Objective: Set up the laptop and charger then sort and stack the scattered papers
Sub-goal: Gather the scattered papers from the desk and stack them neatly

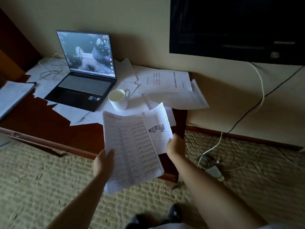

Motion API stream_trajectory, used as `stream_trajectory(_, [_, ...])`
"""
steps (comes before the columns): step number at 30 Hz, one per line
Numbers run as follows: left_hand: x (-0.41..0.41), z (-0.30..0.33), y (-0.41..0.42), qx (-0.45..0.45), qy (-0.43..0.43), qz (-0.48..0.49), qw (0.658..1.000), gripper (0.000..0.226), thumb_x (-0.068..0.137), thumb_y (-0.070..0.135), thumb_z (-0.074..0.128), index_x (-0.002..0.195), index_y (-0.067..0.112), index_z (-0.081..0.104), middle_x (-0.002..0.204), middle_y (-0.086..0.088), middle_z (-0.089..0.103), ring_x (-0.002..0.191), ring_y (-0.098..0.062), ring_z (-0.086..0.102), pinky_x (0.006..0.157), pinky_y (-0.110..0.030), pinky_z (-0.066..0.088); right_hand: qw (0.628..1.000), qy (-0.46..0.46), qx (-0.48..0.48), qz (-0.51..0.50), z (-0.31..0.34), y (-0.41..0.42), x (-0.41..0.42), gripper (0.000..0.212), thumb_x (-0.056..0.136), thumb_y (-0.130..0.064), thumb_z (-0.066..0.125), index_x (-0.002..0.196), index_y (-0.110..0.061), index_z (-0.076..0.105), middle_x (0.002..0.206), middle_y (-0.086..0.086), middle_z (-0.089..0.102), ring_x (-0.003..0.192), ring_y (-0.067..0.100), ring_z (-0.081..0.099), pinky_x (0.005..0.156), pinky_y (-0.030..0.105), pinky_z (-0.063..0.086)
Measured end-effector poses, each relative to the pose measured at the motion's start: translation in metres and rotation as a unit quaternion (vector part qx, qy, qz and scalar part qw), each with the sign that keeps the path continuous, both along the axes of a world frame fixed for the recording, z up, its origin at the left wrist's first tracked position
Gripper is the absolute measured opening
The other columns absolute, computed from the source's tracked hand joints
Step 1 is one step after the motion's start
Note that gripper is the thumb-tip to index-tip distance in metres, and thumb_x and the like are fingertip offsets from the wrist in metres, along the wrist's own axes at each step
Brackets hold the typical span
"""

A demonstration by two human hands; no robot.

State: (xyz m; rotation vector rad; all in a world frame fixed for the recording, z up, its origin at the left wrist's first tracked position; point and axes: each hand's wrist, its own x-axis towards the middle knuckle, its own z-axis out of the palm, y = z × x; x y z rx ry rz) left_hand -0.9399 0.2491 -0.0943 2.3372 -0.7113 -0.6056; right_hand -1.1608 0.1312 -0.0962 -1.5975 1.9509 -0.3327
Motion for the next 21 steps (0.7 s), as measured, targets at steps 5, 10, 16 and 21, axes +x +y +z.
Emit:
stream_trajectory(5, [-0.003, 0.005, -0.002, -0.046, 0.004, -0.012, 0.999, 0.018, 0.095, 0.018, 0.049, 0.099, 0.005, 0.062, 0.088, -0.014, 0.063, 0.088, -0.035, 0.059, 0.071, -0.036, 0.042, 0.988, 0.047, -0.142, 0.034, 0.01, 0.021, -0.004, 0.013, 0.095, -0.008, 0.043, 0.099, -0.005, 0.055, 0.097, 0.013, 0.067, 0.09, 0.032, 0.065, 0.065, 0.034, 0.045])
stream_trajectory(10, [-0.003, 0.013, 0.003, -0.095, 0.059, -0.026, 0.993, 0.026, 0.091, 0.002, 0.045, 0.111, 0.01, 0.06, 0.093, -0.005, 0.059, 0.091, -0.028, 0.057, 0.074, -0.031, 0.038, 0.958, -0.012, -0.244, -0.153, 0.036, 0.032, -0.019, 0.02, 0.096, -0.01, 0.044, 0.11, -0.002, 0.056, 0.103, 0.018, 0.066, 0.089, 0.036, 0.064, 0.067, 0.038, 0.047])
stream_trajectory(16, [0.001, 0.008, 0.006, -0.099, 0.152, -0.047, 0.982, 0.031, 0.085, 0.001, 0.047, 0.11, 0.011, 0.062, 0.096, -0.008, 0.064, 0.094, -0.03, 0.06, 0.076, -0.034, 0.046, 0.921, -0.097, -0.238, -0.293, 0.062, 0.047, -0.028, 0.029, 0.099, -0.01, 0.036, 0.122, -0.004, 0.053, 0.122, 0.02, 0.06, 0.108, 0.037, 0.058, 0.08, 0.043, 0.048])
stream_trajectory(21, [0.001, 0.011, 0.007, -0.1, 0.182, -0.061, 0.976, 0.032, 0.085, 0.002, 0.045, 0.111, 0.008, 0.062, 0.097, -0.009, 0.065, 0.095, -0.03, 0.06, 0.077, -0.036, 0.048, 0.875, -0.154, -0.252, -0.384, 0.077, 0.051, -0.034, 0.032, 0.099, -0.012, 0.032, 0.12, -0.001, 0.054, 0.119, 0.024, 0.059, 0.107, 0.04, 0.058, 0.085, 0.046, 0.05])
